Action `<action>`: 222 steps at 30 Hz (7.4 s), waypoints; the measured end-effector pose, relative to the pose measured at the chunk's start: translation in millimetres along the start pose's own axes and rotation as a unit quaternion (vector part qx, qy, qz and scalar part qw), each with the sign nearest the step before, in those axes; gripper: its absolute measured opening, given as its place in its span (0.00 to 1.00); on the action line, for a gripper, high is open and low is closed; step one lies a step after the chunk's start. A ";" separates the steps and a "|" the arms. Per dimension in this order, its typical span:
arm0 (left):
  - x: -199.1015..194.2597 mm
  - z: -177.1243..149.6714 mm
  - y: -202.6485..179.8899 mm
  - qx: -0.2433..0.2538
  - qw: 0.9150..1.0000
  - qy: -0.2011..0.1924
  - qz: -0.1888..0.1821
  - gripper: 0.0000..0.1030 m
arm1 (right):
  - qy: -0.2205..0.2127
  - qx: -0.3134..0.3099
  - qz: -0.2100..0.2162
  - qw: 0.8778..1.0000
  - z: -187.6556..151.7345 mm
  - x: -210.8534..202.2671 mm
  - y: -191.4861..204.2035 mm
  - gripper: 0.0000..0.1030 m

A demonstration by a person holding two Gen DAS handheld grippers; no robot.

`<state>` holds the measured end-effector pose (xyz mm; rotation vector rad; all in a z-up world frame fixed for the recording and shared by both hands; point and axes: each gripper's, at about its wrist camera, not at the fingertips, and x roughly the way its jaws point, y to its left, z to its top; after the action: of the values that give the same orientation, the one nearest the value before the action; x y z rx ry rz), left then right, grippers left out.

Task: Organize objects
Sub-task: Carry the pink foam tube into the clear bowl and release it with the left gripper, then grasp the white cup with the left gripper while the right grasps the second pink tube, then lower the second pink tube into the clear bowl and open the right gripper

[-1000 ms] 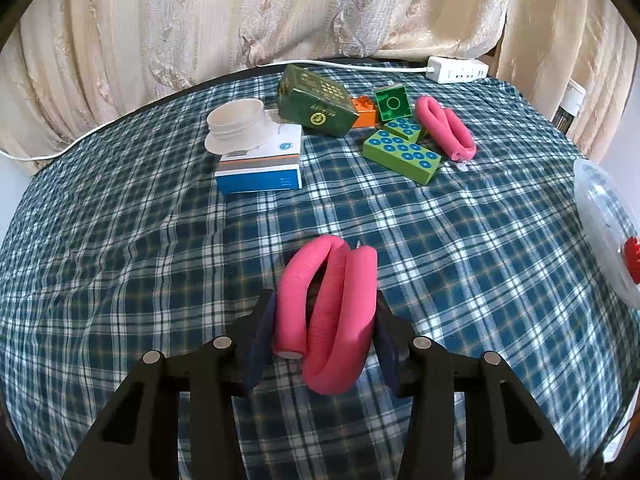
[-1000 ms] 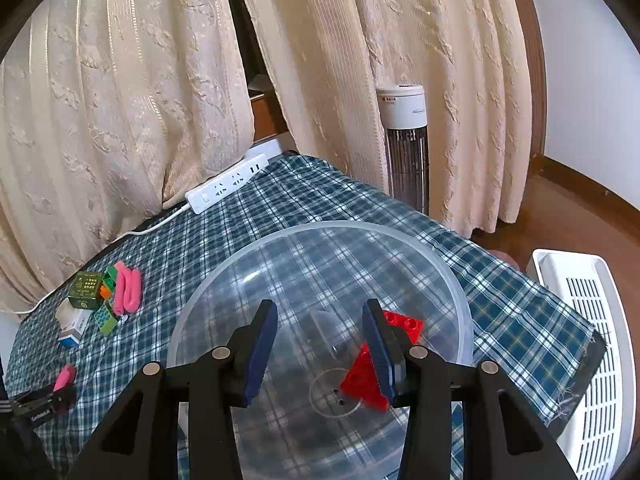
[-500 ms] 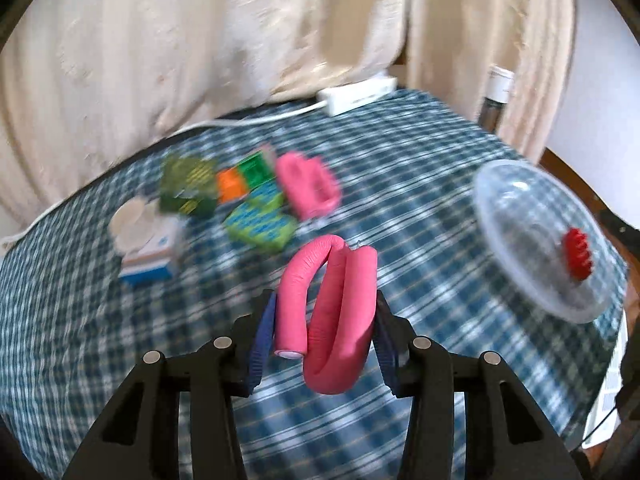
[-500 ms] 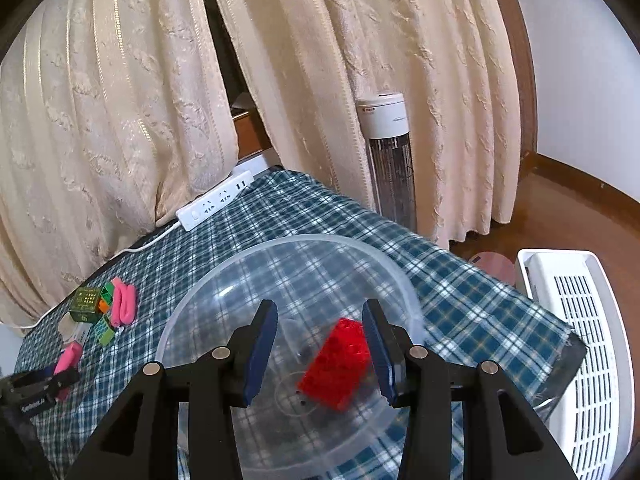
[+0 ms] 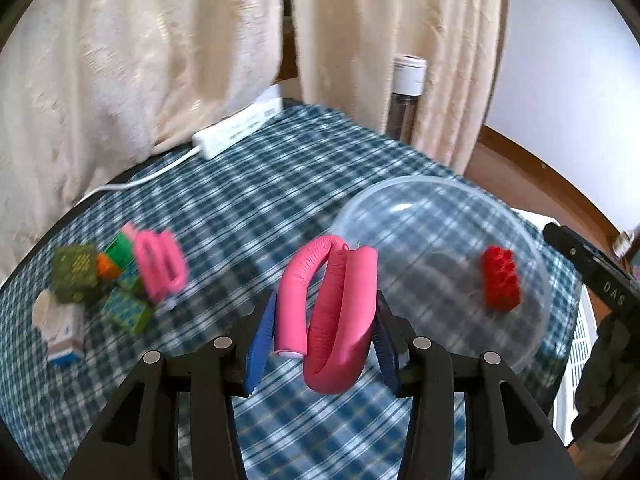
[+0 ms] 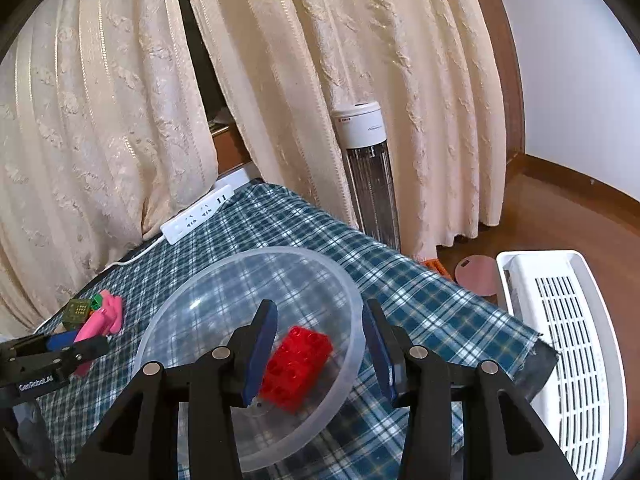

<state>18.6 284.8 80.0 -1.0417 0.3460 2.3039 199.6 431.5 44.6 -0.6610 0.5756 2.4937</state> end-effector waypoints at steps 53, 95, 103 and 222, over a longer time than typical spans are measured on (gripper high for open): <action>-15.1 -35.6 116.3 -0.118 0.991 -0.007 0.062 0.75 | 0.023 -0.051 0.059 0.997 -15.3 1.6 91.2 0.55; -32.3 -81.6 305.4 -0.231 0.953 0.001 0.193 0.75 | 0.103 -0.128 0.137 0.977 -44.1 45.0 215.9 0.69; -13.1 -72.7 319.6 -0.219 0.958 0.006 0.187 0.75 | 0.122 -0.139 0.145 0.972 -47.8 59.4 234.2 0.69; -37.4 -48.5 209.5 -0.134 0.984 -0.043 0.109 0.49 | 0.146 -0.006 -0.052 0.988 19.4 92.3 66.5 0.50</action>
<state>-59.0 80.8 75.4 -1.0707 0.1204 2.6385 86.0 421.0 27.2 -1.0438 0.6141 2.3210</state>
